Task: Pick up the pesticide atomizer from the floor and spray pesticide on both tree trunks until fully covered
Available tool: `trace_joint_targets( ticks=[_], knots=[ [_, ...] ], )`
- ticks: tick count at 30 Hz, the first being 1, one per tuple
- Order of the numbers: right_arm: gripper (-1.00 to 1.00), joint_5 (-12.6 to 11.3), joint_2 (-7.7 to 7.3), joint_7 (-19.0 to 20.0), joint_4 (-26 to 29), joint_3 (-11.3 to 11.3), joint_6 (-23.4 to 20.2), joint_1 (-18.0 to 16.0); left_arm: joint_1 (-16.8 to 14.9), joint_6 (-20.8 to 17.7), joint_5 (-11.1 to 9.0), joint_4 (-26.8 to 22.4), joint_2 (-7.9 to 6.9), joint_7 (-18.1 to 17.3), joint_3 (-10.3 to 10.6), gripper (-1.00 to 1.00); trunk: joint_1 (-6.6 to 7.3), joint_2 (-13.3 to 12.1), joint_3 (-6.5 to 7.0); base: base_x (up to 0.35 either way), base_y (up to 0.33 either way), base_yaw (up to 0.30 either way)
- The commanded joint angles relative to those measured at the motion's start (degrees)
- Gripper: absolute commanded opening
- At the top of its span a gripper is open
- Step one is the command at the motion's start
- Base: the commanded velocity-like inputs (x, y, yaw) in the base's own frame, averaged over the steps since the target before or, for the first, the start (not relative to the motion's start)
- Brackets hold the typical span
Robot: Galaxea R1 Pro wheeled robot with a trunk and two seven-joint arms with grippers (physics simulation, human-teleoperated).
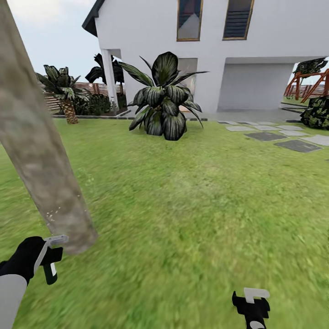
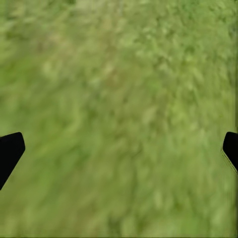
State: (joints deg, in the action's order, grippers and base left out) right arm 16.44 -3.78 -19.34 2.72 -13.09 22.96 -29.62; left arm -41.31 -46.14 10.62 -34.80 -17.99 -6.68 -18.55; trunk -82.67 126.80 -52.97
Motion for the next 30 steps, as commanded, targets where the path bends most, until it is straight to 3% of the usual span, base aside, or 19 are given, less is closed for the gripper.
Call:
trace_joint_targets(
  ticks=[1,9,30],
  knots=[
    [1.00,0.0,0.00,0.0,0.0,0.0,0.0,0.0,0.0,0.0,0.0,0.0,0.01,0.0,0.0,-1.00,0.00,0.0,0.00,0.159,-0.260,0.000],
    [1.00,0.0,0.06,0.0,0.0,0.0,0.0,0.0,0.0,0.0,0.1,-0.1,-0.09,0.0,-0.2,-1.00,0.00,0.0,0.00,0.155,-0.260,0.031],
    [1.00,0.0,0.09,0.0,-0.1,0.1,0.0,0.0,0.0,0.0,0.0,-0.2,-0.06,0.3,-0.3,-1.00,0.00,0.0,0.00,0.153,-0.259,0.270]
  ],
)
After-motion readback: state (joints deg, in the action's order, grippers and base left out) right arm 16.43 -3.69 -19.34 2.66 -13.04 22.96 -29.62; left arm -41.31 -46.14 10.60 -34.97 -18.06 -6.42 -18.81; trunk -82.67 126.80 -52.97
